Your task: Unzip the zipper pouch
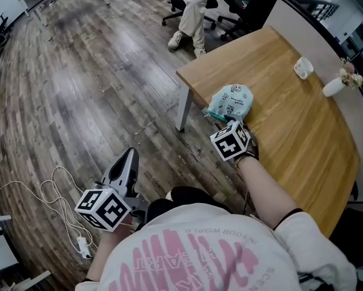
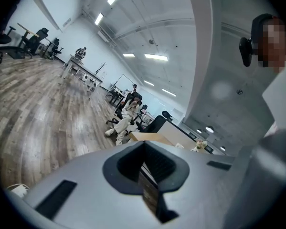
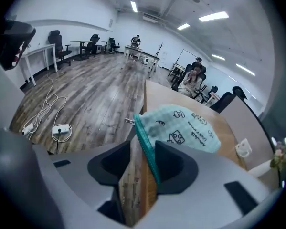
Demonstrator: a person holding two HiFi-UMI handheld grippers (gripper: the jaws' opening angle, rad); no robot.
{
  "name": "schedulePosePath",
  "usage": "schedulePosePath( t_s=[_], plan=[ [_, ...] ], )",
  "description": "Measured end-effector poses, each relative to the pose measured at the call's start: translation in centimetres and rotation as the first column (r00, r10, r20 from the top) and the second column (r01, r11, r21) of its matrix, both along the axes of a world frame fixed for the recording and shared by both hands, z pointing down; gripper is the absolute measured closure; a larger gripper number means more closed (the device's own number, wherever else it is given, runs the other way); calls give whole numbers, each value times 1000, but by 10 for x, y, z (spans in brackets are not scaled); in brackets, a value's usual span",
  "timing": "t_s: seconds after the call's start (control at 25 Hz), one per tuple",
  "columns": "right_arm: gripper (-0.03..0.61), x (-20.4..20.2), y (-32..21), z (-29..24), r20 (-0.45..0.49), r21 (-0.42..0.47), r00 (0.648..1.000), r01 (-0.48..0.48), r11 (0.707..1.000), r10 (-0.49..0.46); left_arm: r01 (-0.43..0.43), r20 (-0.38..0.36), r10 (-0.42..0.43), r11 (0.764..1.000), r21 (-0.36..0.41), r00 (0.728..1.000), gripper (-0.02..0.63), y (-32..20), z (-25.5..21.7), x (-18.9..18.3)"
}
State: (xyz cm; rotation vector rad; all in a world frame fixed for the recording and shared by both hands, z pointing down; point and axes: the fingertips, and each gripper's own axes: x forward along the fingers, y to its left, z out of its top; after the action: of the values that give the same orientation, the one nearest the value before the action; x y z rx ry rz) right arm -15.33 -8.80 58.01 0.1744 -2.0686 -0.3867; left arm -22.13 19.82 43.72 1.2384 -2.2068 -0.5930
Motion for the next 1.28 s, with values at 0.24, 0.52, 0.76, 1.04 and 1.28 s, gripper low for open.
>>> schedulePosePath(
  t_s=[0.24, 0.52, 0.76, 1.04, 1.28],
  plan=[
    [474, -2, -11, 3, 9, 29, 1000, -17, 999, 17, 9, -14, -9, 1000, -10, 1000, 612, -1, 7, -6],
    [558, 10, -11, -9, 80, -137, 991, -99, 986, 110, -26, -11, 26, 1000, -4, 1000, 612, -21, 9, -10],
    [561, 28, -12, -33, 150, -341, 966, -151, 928, 212, -106, -7, 106, 994, 11, 994, 612, -66, 11, -7],
    [561, 46, -30, -88, 208, -375, 974, -3, 927, 87, -224, 2, 224, 975, 16, 975, 612, -146, 0, 15],
    [561, 48, -69, -129, 261, -321, 965, 111, 941, -24, -283, 41, 281, 958, 54, 959, 612, -210, -20, 34]
  ],
)
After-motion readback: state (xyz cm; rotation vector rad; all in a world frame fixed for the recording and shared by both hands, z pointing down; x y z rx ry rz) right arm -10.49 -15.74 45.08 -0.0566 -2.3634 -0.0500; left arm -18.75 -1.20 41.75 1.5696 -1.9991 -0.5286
